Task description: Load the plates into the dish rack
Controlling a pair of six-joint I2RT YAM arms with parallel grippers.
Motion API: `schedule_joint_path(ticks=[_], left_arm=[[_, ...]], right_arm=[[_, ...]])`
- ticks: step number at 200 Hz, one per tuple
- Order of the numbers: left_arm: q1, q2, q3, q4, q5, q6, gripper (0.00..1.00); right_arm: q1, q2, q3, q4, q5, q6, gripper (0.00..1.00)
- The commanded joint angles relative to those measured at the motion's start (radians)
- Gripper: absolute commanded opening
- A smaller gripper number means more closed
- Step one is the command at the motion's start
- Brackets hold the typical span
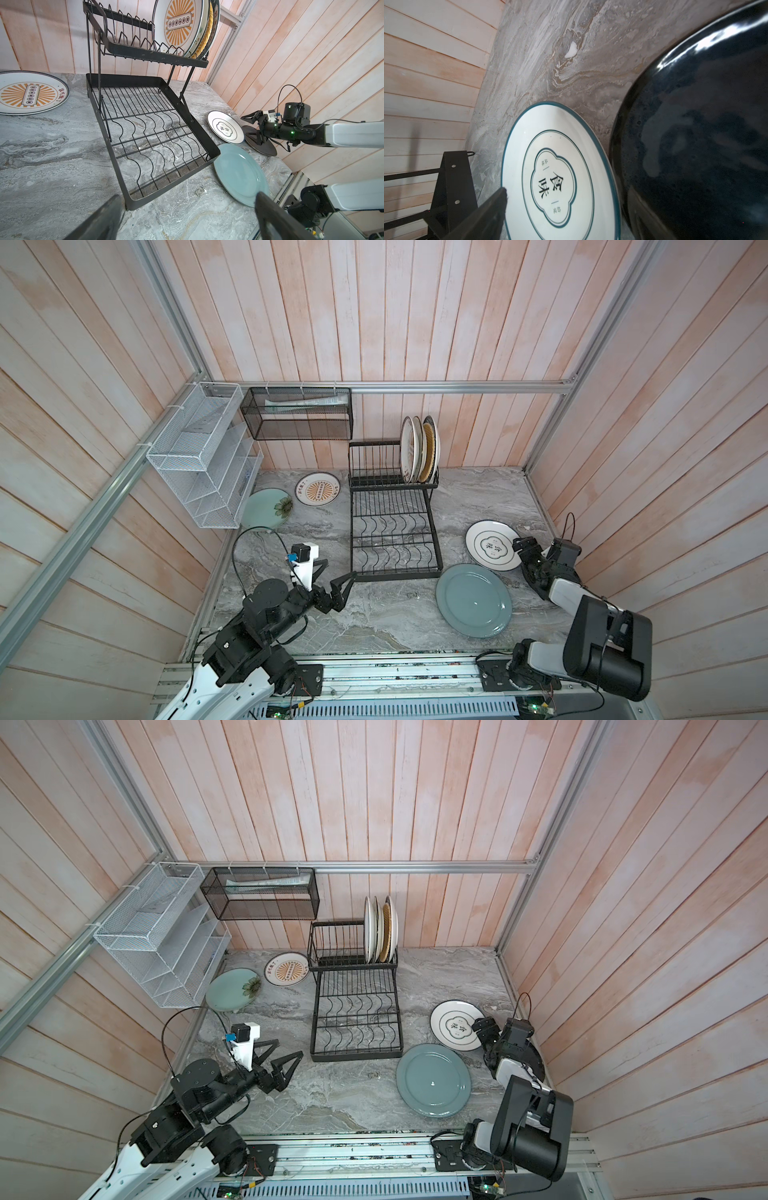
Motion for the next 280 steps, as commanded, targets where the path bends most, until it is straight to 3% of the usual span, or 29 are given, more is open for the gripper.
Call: schedule_joint_path(ticks=[1, 59, 85, 123, 169, 220, 280], left_arm=[[-0.004, -0.001, -0.006, 0.006, -0.002, -0.005, 1.00], [-0.006, -0.004, -0.006, 0.005, -0.001, -0.004, 1.00], [-0.006, -0.005, -0.006, 0.005, -0.002, -0.005, 1.00], [-0.006, -0.007, -0.006, 0.005, -0.002, -0.006, 1.00], [-0.009, -0.014, -0.004, 0.002, -0.007, -0.007, 1.00], [-0.023, -0.021, -0.007, 0.001, -0.020, -0.009, 1.00], [-0.025, -0.009, -0.007, 0.002, -0.019, -0.008, 1.00]], right_arm=[[0.002, -0.033, 0.001, -0.055, 0.038, 0.017, 0.91], [0.003, -0.151, 0.007, -0.133, -0.029, 0.007, 0.91], [0.018, -0.262, -0.057, -0.171, -0.105, 0.051, 0.90], [0.039, -0.367, -0.102, -0.277, -0.103, 0.102, 0.90], [0.115, -0.278, -0.148, -0.224, -0.112, 0.158, 0.86], [0.118, -0.164, -0.165, -0.139, -0.090, 0.183, 0.75], [0.117, -0.156, -0.153, -0.125, 0.005, 0.178, 0.74]])
